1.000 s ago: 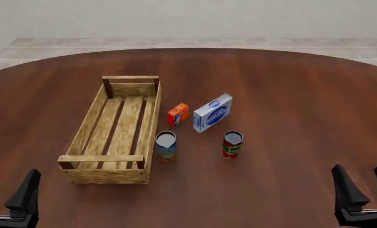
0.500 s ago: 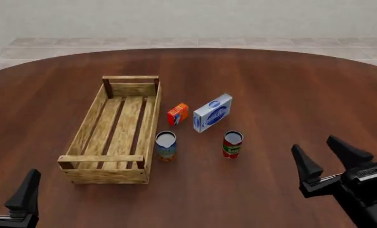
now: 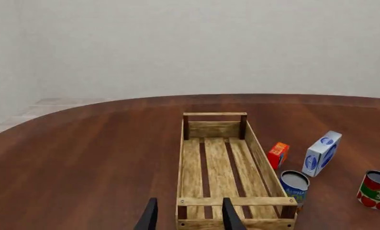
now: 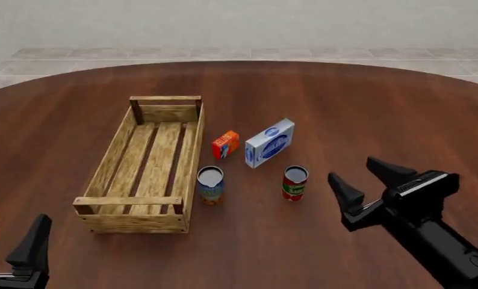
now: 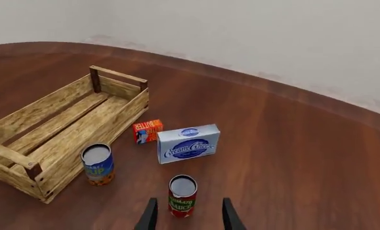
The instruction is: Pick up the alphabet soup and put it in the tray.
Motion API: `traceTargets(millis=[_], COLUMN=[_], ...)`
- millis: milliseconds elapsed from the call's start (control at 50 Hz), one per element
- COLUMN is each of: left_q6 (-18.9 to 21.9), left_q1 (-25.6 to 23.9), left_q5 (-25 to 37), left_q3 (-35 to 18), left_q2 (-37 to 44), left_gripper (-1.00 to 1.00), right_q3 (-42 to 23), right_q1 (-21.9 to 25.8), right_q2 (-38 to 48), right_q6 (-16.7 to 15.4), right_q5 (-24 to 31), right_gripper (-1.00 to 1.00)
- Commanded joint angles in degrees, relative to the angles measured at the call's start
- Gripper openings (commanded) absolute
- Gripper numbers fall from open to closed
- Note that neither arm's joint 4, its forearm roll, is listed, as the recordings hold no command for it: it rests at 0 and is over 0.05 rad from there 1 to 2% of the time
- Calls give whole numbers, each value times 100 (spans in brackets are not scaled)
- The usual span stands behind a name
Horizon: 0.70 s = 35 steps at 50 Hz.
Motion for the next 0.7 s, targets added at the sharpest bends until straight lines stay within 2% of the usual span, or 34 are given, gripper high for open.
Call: traceTargets(millis=[20,220,440,700], left_q6=[0,0,0,0], left_q1=[0,0,0,0], left_q5=[0,0,0,0], left_q3=[0,0,0,0], left_q2=[0,0,0,0], left_gripper=[100,100,100,100], right_q3=[-450,-752,-997,-1288], right_q1=[311,633,855,1189], right_q2=[510,586,755,1040], right_q6=[74,32,98,25], right_q5=[273,647,813,945], right_gripper=[100,100,100,100])
